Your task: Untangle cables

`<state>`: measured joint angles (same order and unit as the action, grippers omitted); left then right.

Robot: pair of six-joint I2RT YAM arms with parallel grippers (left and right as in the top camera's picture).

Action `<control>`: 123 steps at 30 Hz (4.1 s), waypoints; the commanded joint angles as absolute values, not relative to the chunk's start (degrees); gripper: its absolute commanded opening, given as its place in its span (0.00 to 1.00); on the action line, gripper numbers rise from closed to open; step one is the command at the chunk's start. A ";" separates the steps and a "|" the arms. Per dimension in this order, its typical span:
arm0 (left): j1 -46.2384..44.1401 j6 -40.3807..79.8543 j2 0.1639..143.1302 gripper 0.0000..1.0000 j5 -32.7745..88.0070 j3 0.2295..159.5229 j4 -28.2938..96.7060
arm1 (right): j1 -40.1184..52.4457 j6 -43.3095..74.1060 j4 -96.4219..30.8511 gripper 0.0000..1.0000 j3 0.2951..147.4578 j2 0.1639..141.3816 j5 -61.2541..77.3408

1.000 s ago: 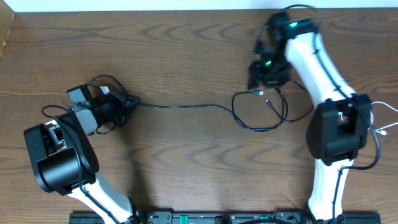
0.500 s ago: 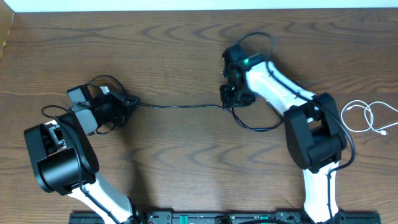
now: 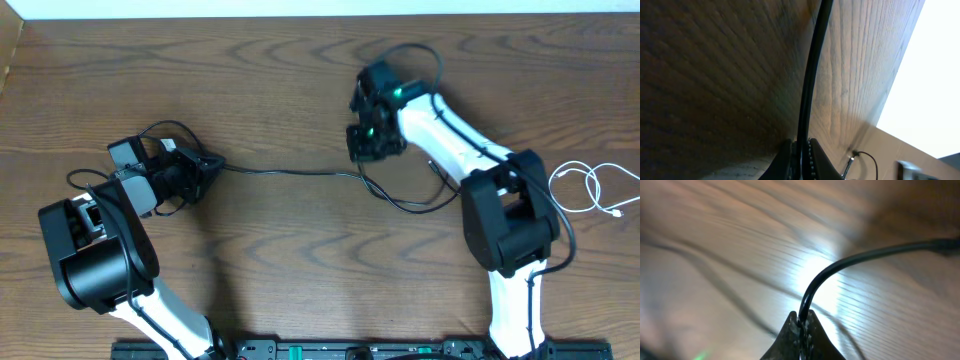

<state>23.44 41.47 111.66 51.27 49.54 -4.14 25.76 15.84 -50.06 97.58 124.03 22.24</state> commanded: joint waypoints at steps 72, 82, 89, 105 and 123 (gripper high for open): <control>29.61 40.99 112.22 0.08 37.04 49.71 2.55 | -14.55 14.90 -52.38 0.01 106.04 85.34 22.41; 27.53 40.99 112.22 0.08 37.01 49.71 2.33 | -11.53 10.83 -74.48 0.24 105.95 95.70 21.34; 27.51 40.99 112.22 0.17 36.99 49.71 2.28 | -3.31 5.39 -81.43 0.50 105.95 105.10 20.38; 27.51 41.21 112.22 0.43 36.99 49.71 2.31 | 7.62 5.48 -73.30 0.55 105.95 123.76 8.47; 27.51 42.52 112.22 0.43 37.01 49.71 2.31 | 7.97 5.48 -65.43 0.30 105.93 131.90 8.47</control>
<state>27.57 42.17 109.08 44.82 51.88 0.38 7.62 5.61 -65.52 105.69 130.30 8.95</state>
